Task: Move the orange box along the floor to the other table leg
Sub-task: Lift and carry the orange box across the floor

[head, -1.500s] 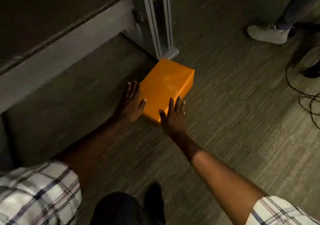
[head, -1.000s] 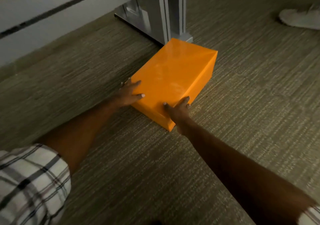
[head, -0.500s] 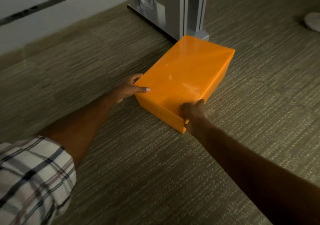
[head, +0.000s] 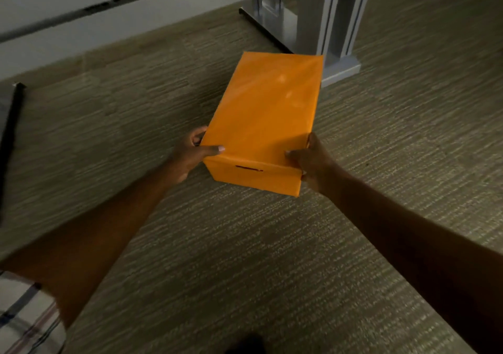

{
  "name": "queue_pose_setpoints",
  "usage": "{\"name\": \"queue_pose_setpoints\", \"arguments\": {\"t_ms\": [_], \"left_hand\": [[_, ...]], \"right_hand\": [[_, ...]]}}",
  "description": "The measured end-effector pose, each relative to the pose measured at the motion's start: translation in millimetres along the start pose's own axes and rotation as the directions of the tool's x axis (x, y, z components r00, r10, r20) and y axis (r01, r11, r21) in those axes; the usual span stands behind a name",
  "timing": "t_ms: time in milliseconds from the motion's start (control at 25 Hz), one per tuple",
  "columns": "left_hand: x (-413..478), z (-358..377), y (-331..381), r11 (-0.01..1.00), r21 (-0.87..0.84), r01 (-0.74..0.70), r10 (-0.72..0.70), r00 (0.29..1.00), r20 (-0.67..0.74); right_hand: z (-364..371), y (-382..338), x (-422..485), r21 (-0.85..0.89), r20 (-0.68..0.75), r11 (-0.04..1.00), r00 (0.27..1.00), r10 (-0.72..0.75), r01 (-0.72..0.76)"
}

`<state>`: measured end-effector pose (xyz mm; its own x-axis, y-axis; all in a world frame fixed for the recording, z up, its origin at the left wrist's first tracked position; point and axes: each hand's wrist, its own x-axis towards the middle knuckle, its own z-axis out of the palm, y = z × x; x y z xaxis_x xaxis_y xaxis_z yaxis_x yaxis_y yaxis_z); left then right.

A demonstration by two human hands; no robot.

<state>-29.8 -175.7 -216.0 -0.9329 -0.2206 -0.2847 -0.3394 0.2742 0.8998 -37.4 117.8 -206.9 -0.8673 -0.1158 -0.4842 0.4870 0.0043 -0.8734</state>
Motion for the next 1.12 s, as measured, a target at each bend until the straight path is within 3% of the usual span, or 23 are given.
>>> {"name": "queue_pose_setpoints", "arguments": {"t_ms": [240, 480, 640, 800, 920, 1120], "left_hand": [[-65.3, -63.2, -29.8, 0.997, -0.069, 0.038, -0.056, 0.957, -0.285], [-116.0, -85.9, -62.6, 0.994, -0.091, 0.062, -0.092, 0.923, -0.373], [-132.6, -83.2, -81.4, 0.993, -0.06, 0.104, -0.118, 0.941, -0.317], [-131.4, -85.5, -81.8, 0.987, 0.096, 0.126, -0.097, 0.96, -0.264], [-120.8, -95.5, -65.6, 0.972, 0.16, 0.173, -0.152, 0.979, -0.134], [-109.1, -101.0, -57.2, 0.927, 0.341, 0.156, -0.15, 0.988, -0.046]], "right_hand": [[48.4, -4.6, -15.3, -0.173, 0.209, 0.971, 0.97, -0.126, 0.164], [88.9, 12.7, -13.8, -0.254, 0.288, 0.946, 0.95, -0.124, 0.2], [98.3, 48.6, -14.3, -0.285, 0.286, 0.941, 0.953, -0.096, 0.181], [100.9, 65.7, -12.9, -0.243, 0.265, 0.952, 0.957, -0.119, 0.185], [104.6, 62.3, -15.4, -0.305, 0.208, 0.934, 0.97, -0.125, 0.186], [100.9, 60.4, -13.7, -0.285, 0.251, 0.946, 0.964, -0.083, 0.156]]}}
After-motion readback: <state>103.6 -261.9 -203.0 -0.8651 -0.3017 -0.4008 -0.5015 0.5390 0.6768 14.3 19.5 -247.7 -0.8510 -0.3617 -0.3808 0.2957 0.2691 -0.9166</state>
